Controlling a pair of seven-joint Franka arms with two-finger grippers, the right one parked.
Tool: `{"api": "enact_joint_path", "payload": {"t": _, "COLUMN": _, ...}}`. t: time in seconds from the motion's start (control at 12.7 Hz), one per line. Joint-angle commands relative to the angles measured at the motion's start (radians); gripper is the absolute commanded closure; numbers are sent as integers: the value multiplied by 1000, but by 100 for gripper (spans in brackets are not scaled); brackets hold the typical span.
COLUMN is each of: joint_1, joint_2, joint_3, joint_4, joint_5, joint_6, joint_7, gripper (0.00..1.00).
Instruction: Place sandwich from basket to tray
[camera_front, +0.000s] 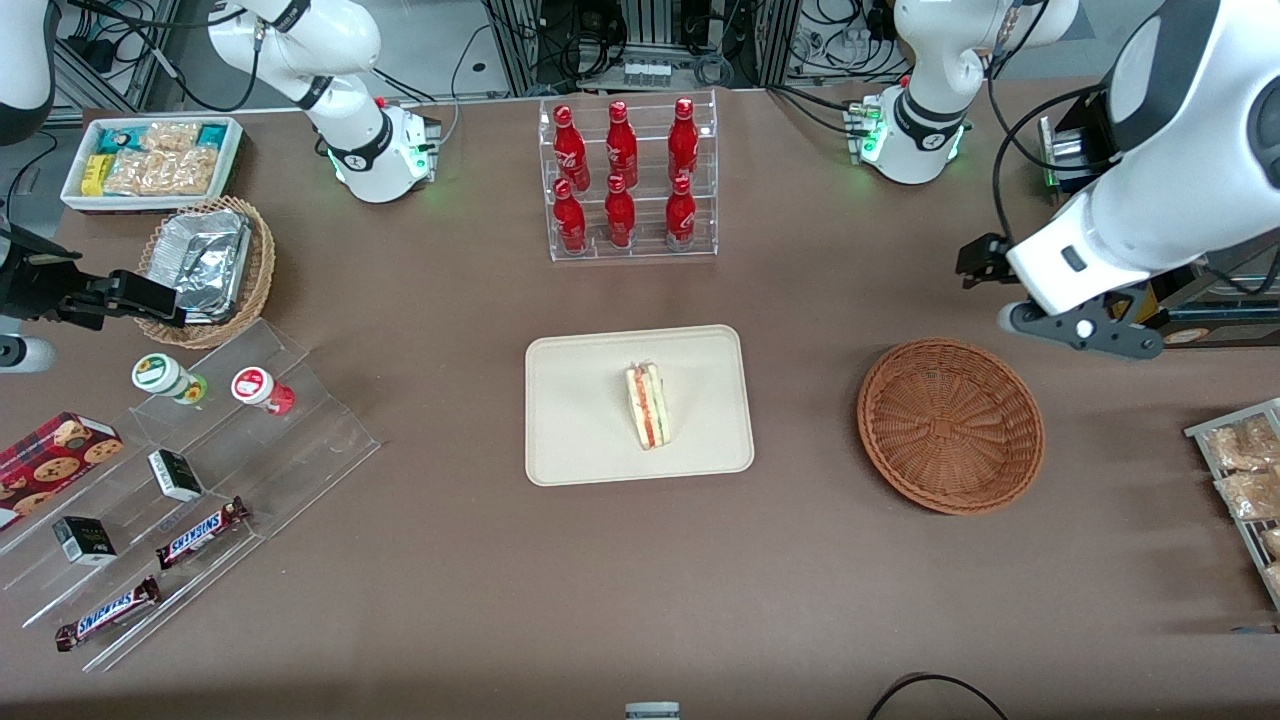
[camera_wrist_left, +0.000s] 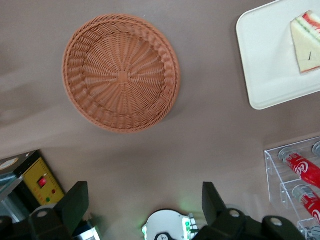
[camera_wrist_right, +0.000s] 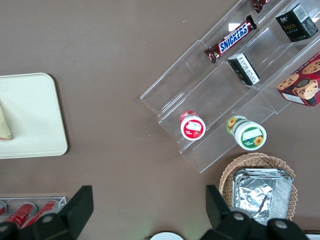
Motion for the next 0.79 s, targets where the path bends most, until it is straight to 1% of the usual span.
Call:
{"api": "enact_joint_path", "payload": {"t": 0.0, "joint_1": 53, "joint_2": -68, "joint_3": -42, "joint_4": -34, "joint_5": 28, "joint_6": -41, "joint_7": 4, "gripper": 0}}
{"api": "enact_joint_path", "payload": {"t": 0.24, "joint_1": 41, "joint_2": -97, "joint_3": 8, "joint_4": -32, "joint_5": 28, "joint_6": -98, "joint_7": 2, "gripper": 0}}
{"api": "enact_joint_path", "payload": {"t": 0.71, "joint_1": 0, "joint_2": -93, "joint_3": 102, "joint_4": -26, "joint_5": 10, "joint_6": -99, "joint_7": 1, "gripper": 0}}
